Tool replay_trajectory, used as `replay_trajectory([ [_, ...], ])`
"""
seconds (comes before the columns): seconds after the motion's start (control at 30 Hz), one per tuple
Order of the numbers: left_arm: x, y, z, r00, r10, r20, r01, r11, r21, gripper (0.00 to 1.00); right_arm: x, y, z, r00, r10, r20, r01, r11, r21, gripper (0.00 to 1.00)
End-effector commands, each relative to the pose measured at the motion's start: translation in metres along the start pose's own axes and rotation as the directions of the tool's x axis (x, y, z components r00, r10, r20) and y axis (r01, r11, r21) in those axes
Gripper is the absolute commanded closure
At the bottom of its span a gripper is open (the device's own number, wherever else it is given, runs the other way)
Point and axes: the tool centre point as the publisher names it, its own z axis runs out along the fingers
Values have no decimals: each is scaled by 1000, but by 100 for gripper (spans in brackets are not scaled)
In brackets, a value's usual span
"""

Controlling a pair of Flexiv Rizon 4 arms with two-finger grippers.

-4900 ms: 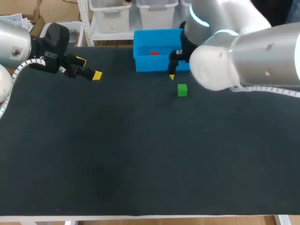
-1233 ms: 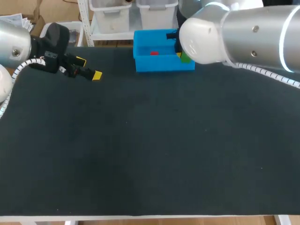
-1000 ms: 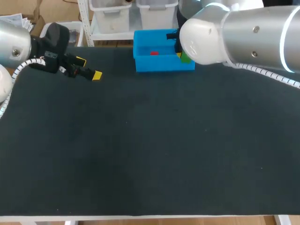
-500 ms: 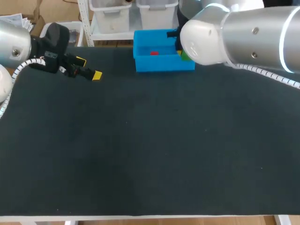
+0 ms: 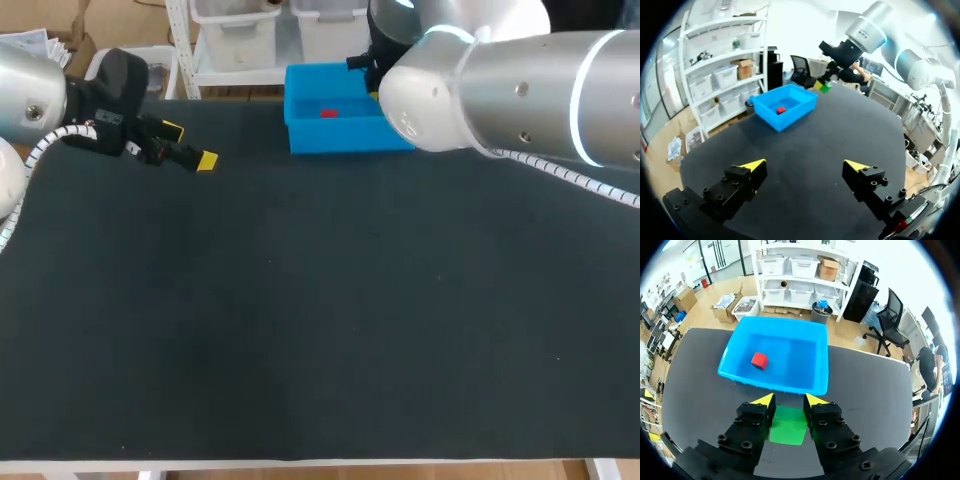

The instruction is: Use the left arm to pick the red cube and place it into the blue plastic box first, then use the right arm to grasp the green cube and put it into the same blue plastic box after the first action is fully finished.

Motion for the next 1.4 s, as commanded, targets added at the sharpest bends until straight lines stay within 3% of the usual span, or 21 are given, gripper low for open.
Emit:
replay_trajectory([
  [0.03, 2, 1, 0, 1000, 4, 11, -4, 1000, 5, 0, -10, 0, 9, 1000, 3, -1, -3, 1000, -1, 100],
  [0.9, 2, 1, 0, 1000, 4, 11, -4, 1000, 5, 0, -75, -16, 75, 999, -8, -33, 6, 999, -41, 100],
  [1.4, 2, 1, 0, 1000, 4, 11, -4, 1000, 5, 0, -83, -4, 101, 997, -28, -70, 24, 998, -62, 100],
])
